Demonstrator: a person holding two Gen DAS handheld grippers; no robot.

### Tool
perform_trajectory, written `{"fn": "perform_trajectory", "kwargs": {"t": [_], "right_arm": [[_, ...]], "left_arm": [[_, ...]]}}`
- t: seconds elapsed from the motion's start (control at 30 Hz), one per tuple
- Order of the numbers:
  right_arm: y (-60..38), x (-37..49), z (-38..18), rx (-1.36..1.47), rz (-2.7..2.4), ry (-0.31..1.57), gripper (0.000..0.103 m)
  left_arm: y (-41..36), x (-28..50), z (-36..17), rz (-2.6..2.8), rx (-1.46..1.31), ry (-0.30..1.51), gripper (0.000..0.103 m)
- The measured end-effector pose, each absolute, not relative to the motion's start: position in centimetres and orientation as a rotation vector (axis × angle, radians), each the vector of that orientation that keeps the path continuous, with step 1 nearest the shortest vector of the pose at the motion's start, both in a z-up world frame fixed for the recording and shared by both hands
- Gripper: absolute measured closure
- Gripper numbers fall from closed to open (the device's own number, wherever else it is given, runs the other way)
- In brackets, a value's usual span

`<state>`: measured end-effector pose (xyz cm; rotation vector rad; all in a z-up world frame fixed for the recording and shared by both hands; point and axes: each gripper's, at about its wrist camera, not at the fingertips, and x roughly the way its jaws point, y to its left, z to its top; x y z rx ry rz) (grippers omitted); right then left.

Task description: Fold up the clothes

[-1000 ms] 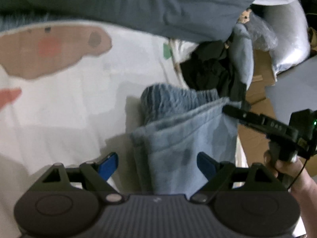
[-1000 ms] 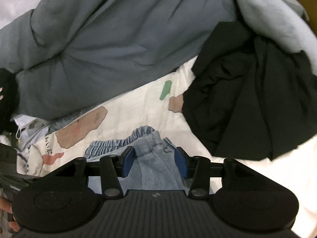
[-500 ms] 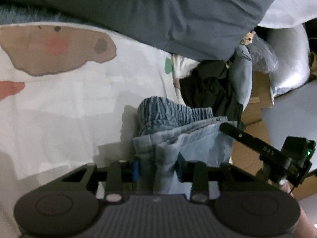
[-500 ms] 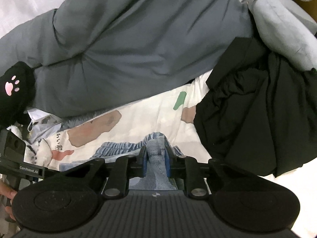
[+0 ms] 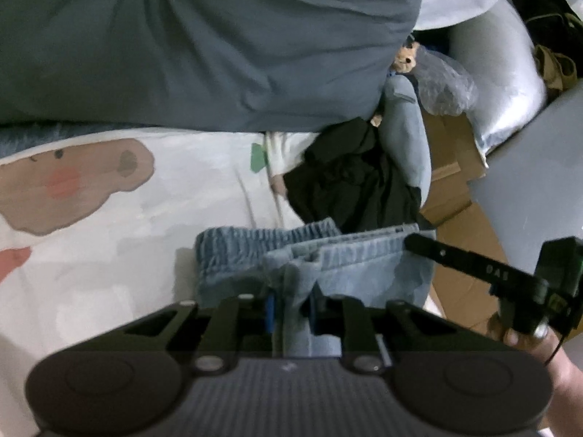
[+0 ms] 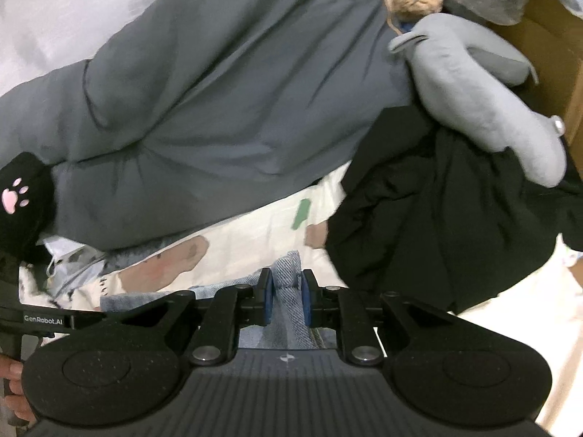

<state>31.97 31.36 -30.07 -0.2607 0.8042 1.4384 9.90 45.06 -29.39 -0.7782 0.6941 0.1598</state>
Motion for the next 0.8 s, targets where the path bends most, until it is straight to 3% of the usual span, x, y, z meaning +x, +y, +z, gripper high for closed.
{"fn": "perform_trajectory", "kwargs": {"t": [0.53,0.57,0.63,0.67,0.8], "right_arm": [[36.0,33.6,-32.1,-0.338,1.288,0.842,0.083],[35.7,33.8,-31.8,-0.311,1.286,0.840,0.080],[34.9,34.1,-31.3,-0.262,1.278,0.833,0.071],[34.4,34.1,-30.9,-0.256,1.273,0.825,0.068],[32.3,33.1,-29.9,-0.240,1.282,0.789,0.068]], "left_arm": [[46.7,13.3,-32.0,0.197,-0.804,0.800,0.081],[46.6,13.2,-31.6,0.197,-0.781,0.800,0.078],[46.4,12.8,-30.7,0.215,-0.726,0.797,0.059],[46.4,12.5,-30.2,0.231,-0.710,0.791,0.055],[47.1,11.8,-28.7,0.252,-0.704,0.768,0.053]]}}
